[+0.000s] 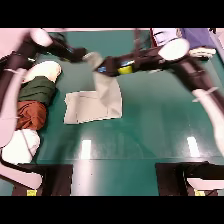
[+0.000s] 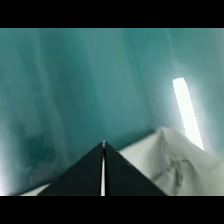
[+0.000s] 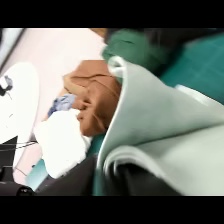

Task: Fold the shirts.

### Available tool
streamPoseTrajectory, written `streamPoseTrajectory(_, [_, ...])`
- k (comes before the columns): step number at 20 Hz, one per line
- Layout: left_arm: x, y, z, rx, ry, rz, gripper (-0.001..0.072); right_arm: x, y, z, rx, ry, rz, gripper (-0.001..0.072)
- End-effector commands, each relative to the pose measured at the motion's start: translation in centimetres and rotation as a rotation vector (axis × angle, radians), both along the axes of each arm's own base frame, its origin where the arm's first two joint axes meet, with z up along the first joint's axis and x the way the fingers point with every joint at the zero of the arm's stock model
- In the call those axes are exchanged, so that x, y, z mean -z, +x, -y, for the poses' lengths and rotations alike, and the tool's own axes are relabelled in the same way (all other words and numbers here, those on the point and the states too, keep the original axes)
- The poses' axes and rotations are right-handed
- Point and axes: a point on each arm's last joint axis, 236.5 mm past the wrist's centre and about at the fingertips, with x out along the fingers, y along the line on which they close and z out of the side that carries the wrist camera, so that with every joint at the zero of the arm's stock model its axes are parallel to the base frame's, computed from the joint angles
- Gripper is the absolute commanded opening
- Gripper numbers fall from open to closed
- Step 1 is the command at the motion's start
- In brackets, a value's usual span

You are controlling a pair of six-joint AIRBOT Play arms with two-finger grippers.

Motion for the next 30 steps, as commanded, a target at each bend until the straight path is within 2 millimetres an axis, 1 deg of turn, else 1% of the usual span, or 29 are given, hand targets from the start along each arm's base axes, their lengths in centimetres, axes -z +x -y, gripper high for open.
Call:
streamPoseTrajectory(1, [-7.7,-1.1,-8.4,-0.145,0.035,0.145,0.0023,1.7,-2.0,-8.6,-0.1,0.059,0.07,0.0414])
streamPoseTrajectory(2, [-8.8,-1.6,-9.5,-0.166,0.036,0.163,0.0023,2.1,-1.8,-9.0,-0.12,0.033,0.098,0.0409])
streamPoseTrajectory(3, [-9.4,-2.0,-10.2,-0.178,0.037,0.171,0.0023,2.6,-1.2,-8.5,-0.123,-0.007,0.128,0.0406])
streamPoseTrajectory(4, [-9.6,-2.2,-10.5,-0.182,0.04,0.17,0.0022,3.5,-0.5,-7.4,-0.115,-0.061,0.129,0.0383])
streamPoseTrajectory(5, [-9.7,-2.5,-10.5,-0.174,0.05,0.172,0.0023,4.6,0.3,-5.6,-0.107,-0.131,0.128,0.0361])
streamPoseTrajectory(6, [-9.7,-2.6,-10.1,-0.155,0.055,0.173,0.0022,6.2,1.3,-3.3,-0.096,-0.224,0.12,0.0361])
streamPoseTrajectory(8, [-9.5,-2.7,-9.4,-0.14,0.054,0.169,0.0023,9.1,2.7,1.4,-0.071,-0.379,0.067,0.0361])
streamPoseTrajectory(10, [-9.6,-2.9,-8.2,-0.111,0.058,0.174,0.0022,12.3,4.1,6.9,0.014,-0.481,-0.021,0.0361])
streamPoseTrajectory(11, [-9.6,-3.0,-7.4,-0.087,0.066,0.182,0.0022,13.9,4.4,9.6,0.063,-0.512,-0.077,0.0361])
streamPoseTrajectory(14, [-9.6,-3.3,-5.4,-0.042,0.07,0.189,0.0023,19.2,4.0,17.2,0.223,-0.547,-0.264,0.0373])
streamPoseTrajectory(15, [-9.6,-3.3,-4.9,-0.027,0.072,0.193,0.0023,21.0,4.0,19.2,0.28,-0.543,-0.313,0.0458])
streamPoseTrajectory(16, [-9.6,-3.4,-4.4,-0.014,0.075,0.195,0.0022,22.7,3.8,20.5,0.332,-0.518,-0.372,0.0596])
streamPoseTrajectory(17, [-9.6,-3.6,-3.9,-0.003,0.076,0.196,0.0023,23.9,3.6,21.1,0.369,-0.479,-0.436,0.0599])
streamPoseTrajectory(18, [-9.6,-3.7,-3.5,0.007,0.076,0.198,0.0022,25.2,3.4,21.2,0.394,-0.443,-0.497,0.0599])
streamPoseTrajectory(19, [-9.6,-3.7,-3.4,0.009,0.071,0.196,0.0023,26.2,3.1,20.8,0.393,-0.412,-0.538,0.0596])
streamPoseTrajectory(21, [-9.6,-3.7,-3.4,0.01,0.07,0.196,0.0023,27.4,3.2,19.0,0.37,-0.347,-0.581,0.0595])
streamPoseTrajectory(23, [-9.6,-3.7,-3.4,0.01,0.07,0.196,0.0023,27.7,3.7,15.8,0.334,-0.269,-0.605,0.0593])
streamPoseTrajectory(26, [-9.6,-3.8,-3.3,0.013,0.066,0.193,0.0023,28.3,4.0,11.0,0.252,-0.248,-0.604,0.0592])
streamPoseTrajectory(27, [-9.6,-3.9,-3.1,0.017,0.059,0.189,0.0023,28.6,4.0,9.4,0.217,-0.254,-0.596,0.0539])
streamPoseTrajectory(28, [-9.4,-4.0,-3.0,0.022,0.057,0.18,0.0023,28.7,3.9,8.1,0.187,-0.257,-0.588,0.046])
streamPoseTrajectory(29, [-9.2,-4.3,-2.9,0.029,0.055,0.169,0.0023,28.6,4.1,7.1,0.167,-0.258,-0.574,0.0413])
streamPoseTrajectory(30, [-9.0,-4.5,-2.8,0.034,0.058,0.158,0.0022,28.2,4.4,6.4,0.157,-0.256,-0.551,0.028])
